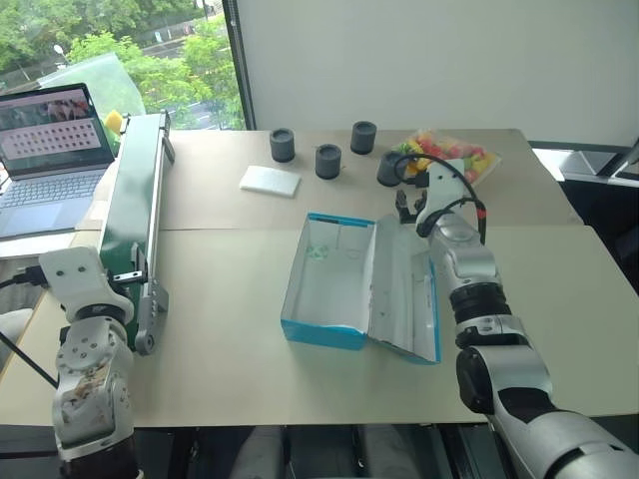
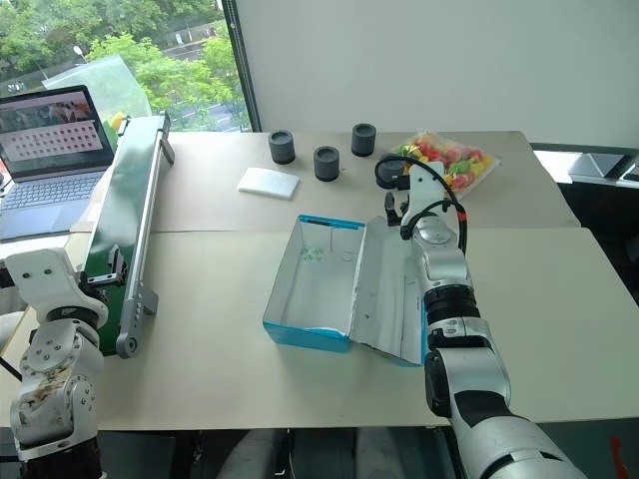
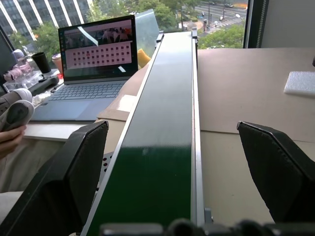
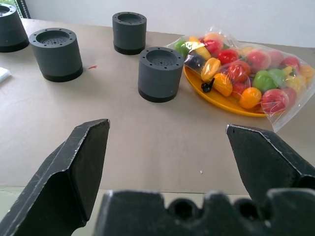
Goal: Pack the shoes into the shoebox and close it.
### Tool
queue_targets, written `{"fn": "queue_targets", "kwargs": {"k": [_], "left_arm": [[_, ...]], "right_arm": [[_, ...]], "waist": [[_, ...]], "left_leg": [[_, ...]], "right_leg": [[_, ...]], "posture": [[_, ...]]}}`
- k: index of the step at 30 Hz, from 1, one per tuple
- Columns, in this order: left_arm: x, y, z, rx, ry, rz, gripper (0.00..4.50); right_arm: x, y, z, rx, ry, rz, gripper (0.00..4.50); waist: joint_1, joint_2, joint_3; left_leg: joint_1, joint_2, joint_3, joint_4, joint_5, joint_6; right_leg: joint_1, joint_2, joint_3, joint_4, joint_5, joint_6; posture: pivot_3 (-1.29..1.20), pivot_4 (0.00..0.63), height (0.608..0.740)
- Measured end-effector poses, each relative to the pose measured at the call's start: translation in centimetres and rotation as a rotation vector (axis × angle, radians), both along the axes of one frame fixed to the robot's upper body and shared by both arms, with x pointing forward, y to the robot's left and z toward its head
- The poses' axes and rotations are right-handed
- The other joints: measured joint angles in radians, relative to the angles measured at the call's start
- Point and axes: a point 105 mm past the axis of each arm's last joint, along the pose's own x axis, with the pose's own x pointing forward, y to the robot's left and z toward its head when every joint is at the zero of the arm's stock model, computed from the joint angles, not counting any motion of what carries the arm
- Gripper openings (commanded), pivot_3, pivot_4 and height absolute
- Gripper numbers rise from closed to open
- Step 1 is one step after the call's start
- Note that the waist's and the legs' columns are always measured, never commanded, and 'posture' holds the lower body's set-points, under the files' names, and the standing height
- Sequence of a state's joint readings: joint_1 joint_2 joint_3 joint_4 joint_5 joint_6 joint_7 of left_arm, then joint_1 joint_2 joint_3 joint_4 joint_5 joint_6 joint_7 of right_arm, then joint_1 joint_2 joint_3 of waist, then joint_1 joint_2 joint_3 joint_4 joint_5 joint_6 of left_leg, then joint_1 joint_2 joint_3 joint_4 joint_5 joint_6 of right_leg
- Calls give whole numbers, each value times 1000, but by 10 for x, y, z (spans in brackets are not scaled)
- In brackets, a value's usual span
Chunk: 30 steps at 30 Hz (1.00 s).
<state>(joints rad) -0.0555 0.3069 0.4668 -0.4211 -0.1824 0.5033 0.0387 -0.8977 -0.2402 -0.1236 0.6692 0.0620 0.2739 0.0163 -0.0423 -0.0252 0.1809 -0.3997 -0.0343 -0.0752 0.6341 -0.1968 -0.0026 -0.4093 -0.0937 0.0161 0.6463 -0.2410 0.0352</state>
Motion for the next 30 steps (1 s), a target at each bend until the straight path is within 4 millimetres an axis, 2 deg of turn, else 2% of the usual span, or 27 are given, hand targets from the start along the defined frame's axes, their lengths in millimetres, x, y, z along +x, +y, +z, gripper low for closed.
{"fn": "queue_targets", "kwargs": {"k": [4, 9, 11, 14, 15, 16, 17, 19, 21, 22, 23, 27, 30], "left_arm": [[2, -1, 1, -1, 1, -9, 4500], [6, -4, 1, -7, 13, -23, 4500], [5, -3, 0, -9, 16, -23, 4500], [3, -1, -3, -18, 27, -17, 4500], [3, -1, -3, -24, 28, -23, 4500], [2, -1, -4, -26, 30, -24, 4500], [0, 1, -5, -28, 34, -23, 4500], [-7, 8, -9, -30, 53, -4, 4500], [-16, 19, -16, -46, 84, 22, 4500], [-19, 22, -18, -50, 95, 27, 4500], [-21, 25, -20, -61, 107, 27, 4500], [-32, 35, -28, -66, 165, 55, 4500], [-36, 45, -22, -116, 150, 87, 4500]], "right_arm": [[-2, 0, 0, 7, -3, -7, 4438], [-3, 13, 7, 14, -24, 36, 4438], [-6, 30, 21, 6, -69, 132, 4438], [-21, 84, 54, 172, -136, 414, 4438], [-34, 110, 71, 204, -159, 572, 4438], [-43, 124, 81, 194, -175, 660, 4438], [-62, 144, 97, 146, -200, 812, 4438], [-92, 166, 106, 51, -210, 1023, 4438], [-119, 184, 94, -25, -157, 1204, 4438], [-126, 189, 85, -40, -127, 1250, 4438], [-134, 194, 70, -64, -71, 1305, 4438], [-158, 202, 32, -152, 42, 1440, 4438], [-163, 212, 17, -256, 48, 1450, 4438]], "waist": [[1, 0, 0], [-1, 0, 0], [-3, 0, 0], [-11, 0, 0], [-12, 0, 0], [-10, 0, 0], [-6, 0, 0], [-2, -2, -1], [2, -4, -3], [3, -5, -3], [7, -5, -3], [6, -5, -3], [3, -5, -3]], "left_leg": [[0, 0, 0, 0, 0, 0], [0, 0, 0, 0, 0, 0], [-2, 0, 0, 0, 0, 0], [-5, 3, -1, -1, 0, 0], [-7, 4, -1, 0, 0, 0], [-7, 4, -1, 0, 0, 0], [-7, 4, -1, 0, 0, 0], [-7, 4, -1, 0, -1, -1], [-6, 4, -2, 0, -1, -1], [-6, 4, -2, 0, -1, -1], [-6, 4, -3, 1, -1, -1], [-6, 4, -2, 2, 0, -1], [-6, 6, -2, 2, 0, -2]], "right_leg": [[0, 0, 0, 0, 0, 0], [0, 0, 0, 0, 0, 0], [-3, 0, 1, 1, 0, 0], [-11, 2, 5, 3, 1, -2], [-12, 3, 4, 3, 2, -2], [-12, 3, 4, 3, 2, -2], [-12, 3, 4, 2, 2, -2], [-12, 3, 4, 1, 2, -2], [-12, 3, 3, 1, 2, -2], [-11, 3, 3, 1, 2, -2], [-11, 3, 3, 1, 3, -2], [-11, 3, 3, 1, 4, -2], [-12, 5, 3, 2, 5, -3]], "posture": [[0, 150, 740], [0, 150, 740], [0, 150, 740], [0, 150, 740], [0, 150, 740], [0, 150, 740], [0, 150, 740], [0, 150, 740], [0, 150, 740], [0, 150, 740], [0, 150, 740], [0, 150, 740], [0, 150, 740]]}}
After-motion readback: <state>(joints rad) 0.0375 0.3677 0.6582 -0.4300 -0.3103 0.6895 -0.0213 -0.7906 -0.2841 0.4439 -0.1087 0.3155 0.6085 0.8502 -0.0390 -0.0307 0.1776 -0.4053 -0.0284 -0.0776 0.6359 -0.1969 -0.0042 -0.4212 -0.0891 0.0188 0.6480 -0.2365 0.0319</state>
